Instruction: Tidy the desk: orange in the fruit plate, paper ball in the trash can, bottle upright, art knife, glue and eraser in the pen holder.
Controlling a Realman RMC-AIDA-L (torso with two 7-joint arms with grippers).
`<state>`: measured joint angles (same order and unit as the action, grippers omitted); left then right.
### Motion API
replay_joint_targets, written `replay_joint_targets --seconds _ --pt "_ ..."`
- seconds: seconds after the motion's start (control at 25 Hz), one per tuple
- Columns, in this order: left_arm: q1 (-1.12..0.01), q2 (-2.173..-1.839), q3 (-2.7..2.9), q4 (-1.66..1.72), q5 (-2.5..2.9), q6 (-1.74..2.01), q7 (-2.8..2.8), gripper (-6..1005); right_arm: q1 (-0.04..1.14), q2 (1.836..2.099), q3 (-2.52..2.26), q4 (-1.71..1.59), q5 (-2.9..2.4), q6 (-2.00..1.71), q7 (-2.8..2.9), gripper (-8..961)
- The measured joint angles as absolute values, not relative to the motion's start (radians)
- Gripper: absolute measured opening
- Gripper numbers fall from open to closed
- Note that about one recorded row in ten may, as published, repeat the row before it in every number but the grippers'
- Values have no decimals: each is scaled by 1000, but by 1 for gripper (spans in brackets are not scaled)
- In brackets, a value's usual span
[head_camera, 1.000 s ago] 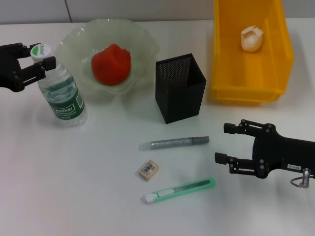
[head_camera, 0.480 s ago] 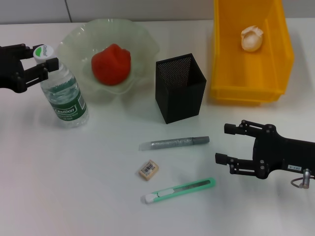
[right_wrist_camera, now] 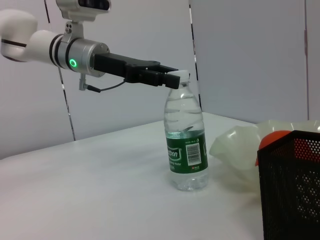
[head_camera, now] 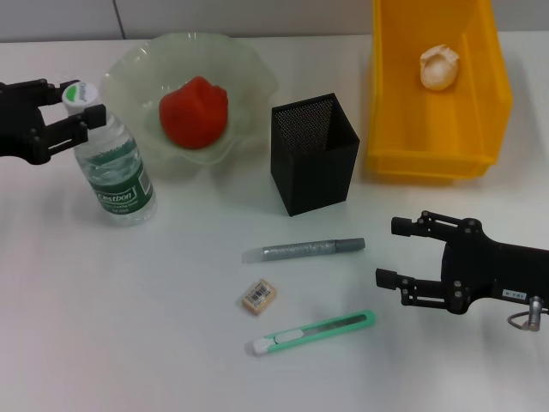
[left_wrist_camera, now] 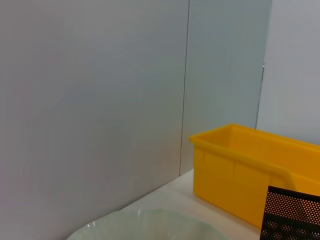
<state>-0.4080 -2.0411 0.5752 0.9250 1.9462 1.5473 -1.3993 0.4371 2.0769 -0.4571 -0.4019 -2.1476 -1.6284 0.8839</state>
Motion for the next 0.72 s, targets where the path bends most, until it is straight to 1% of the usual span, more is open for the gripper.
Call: replay_joint_targets --seconds 0.24,0.52,0.72 --pt "-408 -2044 575 925 1946 1547 -1399 450 436 2077 -457 -402 -2148 -1631 884 774" --pt "-407 -2045 574 931 1943 1555 -1393 798 435 2077 -457 -402 -2148 -1633 884 774" --pt "-407 -2038 564 935 1878 1615 -1404 797 433 2077 -457 -402 -2148 -1632 885 773"
